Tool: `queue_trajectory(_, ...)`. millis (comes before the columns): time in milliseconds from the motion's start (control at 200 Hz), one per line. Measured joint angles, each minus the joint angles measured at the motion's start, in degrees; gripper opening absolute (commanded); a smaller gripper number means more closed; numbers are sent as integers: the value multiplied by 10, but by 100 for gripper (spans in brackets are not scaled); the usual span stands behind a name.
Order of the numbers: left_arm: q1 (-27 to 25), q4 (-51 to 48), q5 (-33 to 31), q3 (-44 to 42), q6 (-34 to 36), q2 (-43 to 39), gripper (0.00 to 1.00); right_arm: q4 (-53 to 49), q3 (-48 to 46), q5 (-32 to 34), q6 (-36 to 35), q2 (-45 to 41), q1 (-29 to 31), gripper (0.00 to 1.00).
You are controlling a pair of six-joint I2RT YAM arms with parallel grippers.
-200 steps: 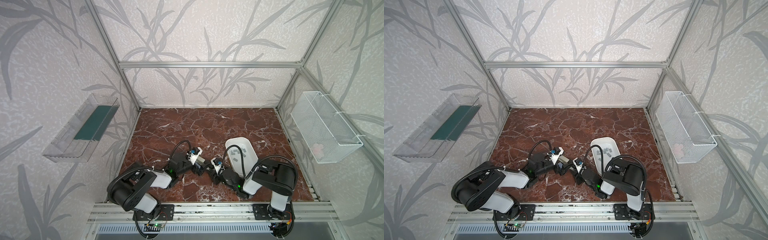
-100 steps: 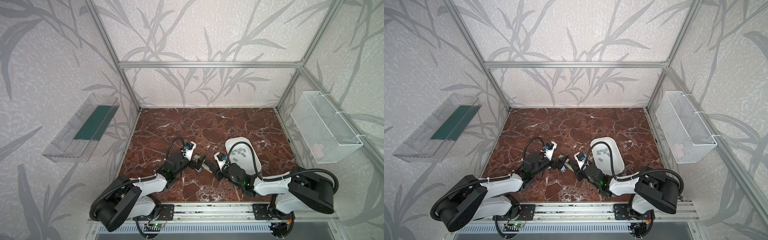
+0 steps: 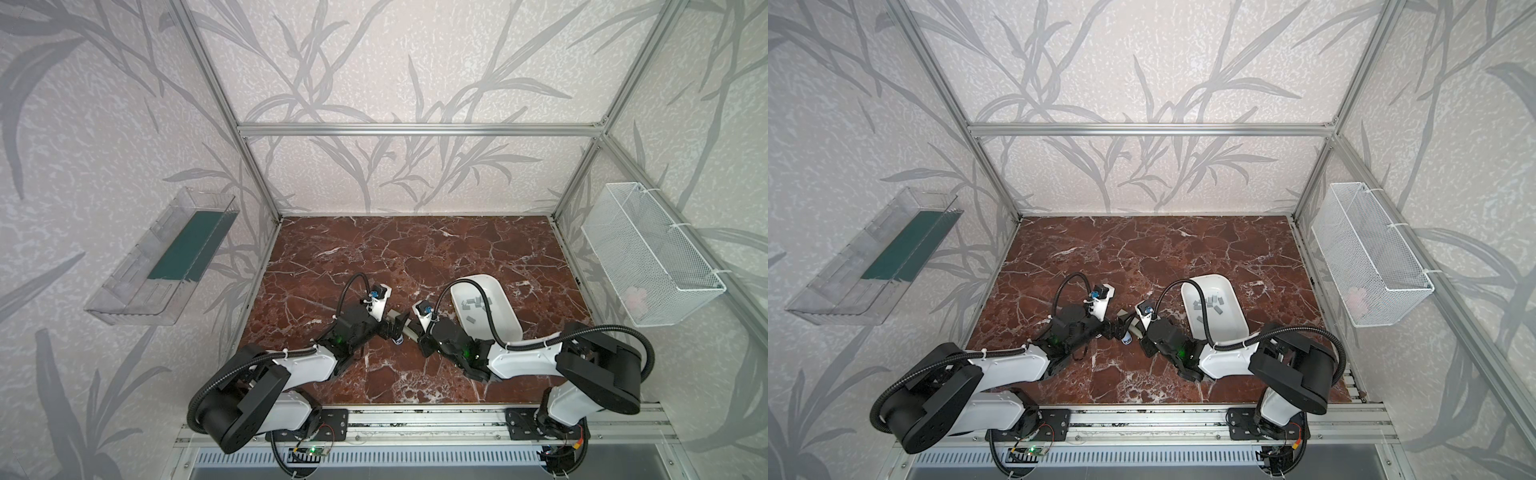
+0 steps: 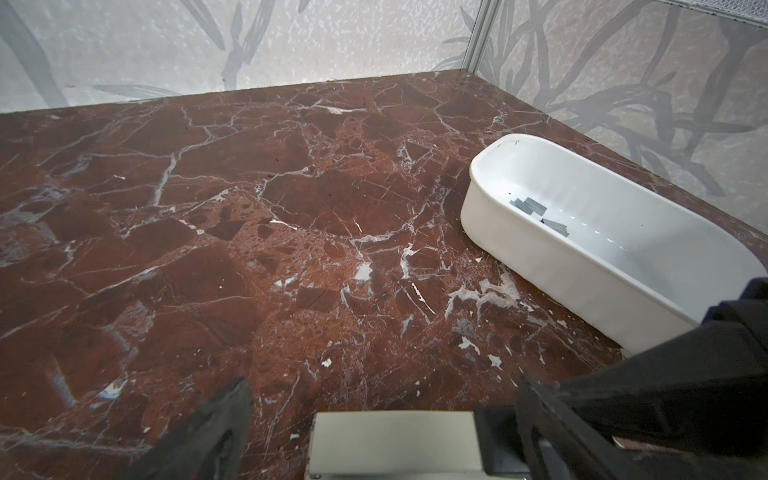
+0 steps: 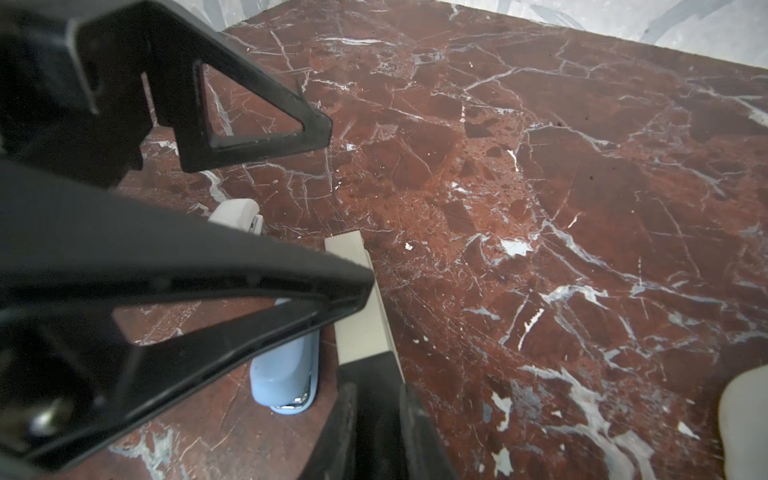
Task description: Load the staples into the stapler
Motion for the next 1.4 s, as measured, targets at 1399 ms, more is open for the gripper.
queue_trajectory(1399,0,10,-30,29,0,26,98,54,-14,73,45,12,27,45)
